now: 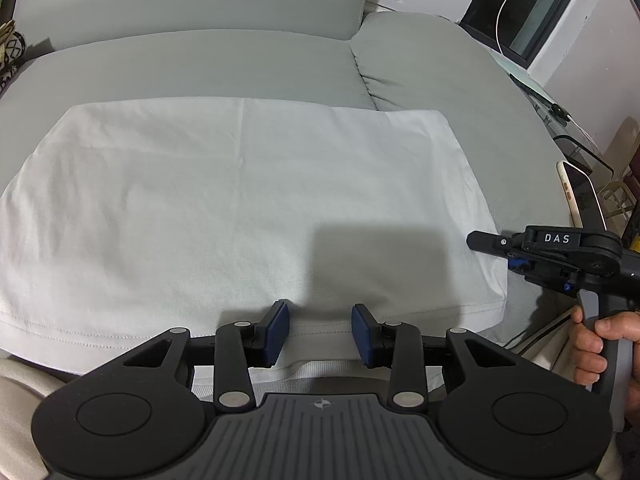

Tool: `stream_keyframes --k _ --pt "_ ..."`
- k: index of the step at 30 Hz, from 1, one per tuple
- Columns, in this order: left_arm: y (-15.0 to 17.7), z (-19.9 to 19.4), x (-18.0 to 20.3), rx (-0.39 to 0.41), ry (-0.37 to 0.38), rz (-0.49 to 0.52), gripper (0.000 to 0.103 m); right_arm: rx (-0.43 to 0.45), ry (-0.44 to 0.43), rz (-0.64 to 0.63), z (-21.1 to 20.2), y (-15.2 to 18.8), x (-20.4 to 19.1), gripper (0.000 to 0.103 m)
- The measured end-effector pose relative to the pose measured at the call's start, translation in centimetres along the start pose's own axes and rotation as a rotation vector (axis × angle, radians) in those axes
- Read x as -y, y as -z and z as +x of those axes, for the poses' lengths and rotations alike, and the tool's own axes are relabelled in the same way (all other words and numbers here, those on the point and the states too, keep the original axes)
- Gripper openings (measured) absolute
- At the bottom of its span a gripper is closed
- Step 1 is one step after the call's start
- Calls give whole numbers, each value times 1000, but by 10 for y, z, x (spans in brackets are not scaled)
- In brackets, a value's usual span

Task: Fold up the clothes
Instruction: 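Grasp the shirt side with the right gripper, fold it over, release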

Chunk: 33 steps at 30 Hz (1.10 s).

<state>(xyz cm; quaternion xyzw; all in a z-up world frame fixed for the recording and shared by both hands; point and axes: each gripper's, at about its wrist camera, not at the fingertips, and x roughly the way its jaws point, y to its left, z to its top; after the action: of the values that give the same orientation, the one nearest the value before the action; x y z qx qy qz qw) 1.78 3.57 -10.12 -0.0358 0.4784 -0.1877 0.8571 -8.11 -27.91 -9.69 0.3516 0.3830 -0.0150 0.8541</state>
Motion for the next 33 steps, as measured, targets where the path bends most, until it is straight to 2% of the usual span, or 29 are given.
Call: stream_keyframes --k 3,7,10,14,16,20,24,26,29,33 --pt "0 0 0 -3 -2 11 34 23 39 -6 -11 1 -12 5" --pt "-2 2 5 -24 -16 58 34 15 147 -60 -22 -7 -43 4" --pt "-7 4 7 -50 -23 76 34 9 221 -132 -28 -16 -79 4" --pt "-17 1 0 -84 4 50 37 12 250 -249 -35 -24 -140 4" --pt "-22 -13 -14 -56 37 -22 37 18 241 -334 -31 -20 -180 4" --pt "-23 -62 -68 65 88 -187 39 15 200 -507 -21 -4 -247 4" --pt "-8 -108 -140 164 36 -349 39 -59 143 -639 37 30 -310 4" --pt "3 -123 -173 190 1 -426 39 -129 128 -668 75 58 -325 4" --pt "18 -131 -212 191 -32 -526 39 -259 157 -699 129 93 -336 4" --pt "29 -127 -236 170 -10 -588 39 -275 188 -665 144 104 -336 4"
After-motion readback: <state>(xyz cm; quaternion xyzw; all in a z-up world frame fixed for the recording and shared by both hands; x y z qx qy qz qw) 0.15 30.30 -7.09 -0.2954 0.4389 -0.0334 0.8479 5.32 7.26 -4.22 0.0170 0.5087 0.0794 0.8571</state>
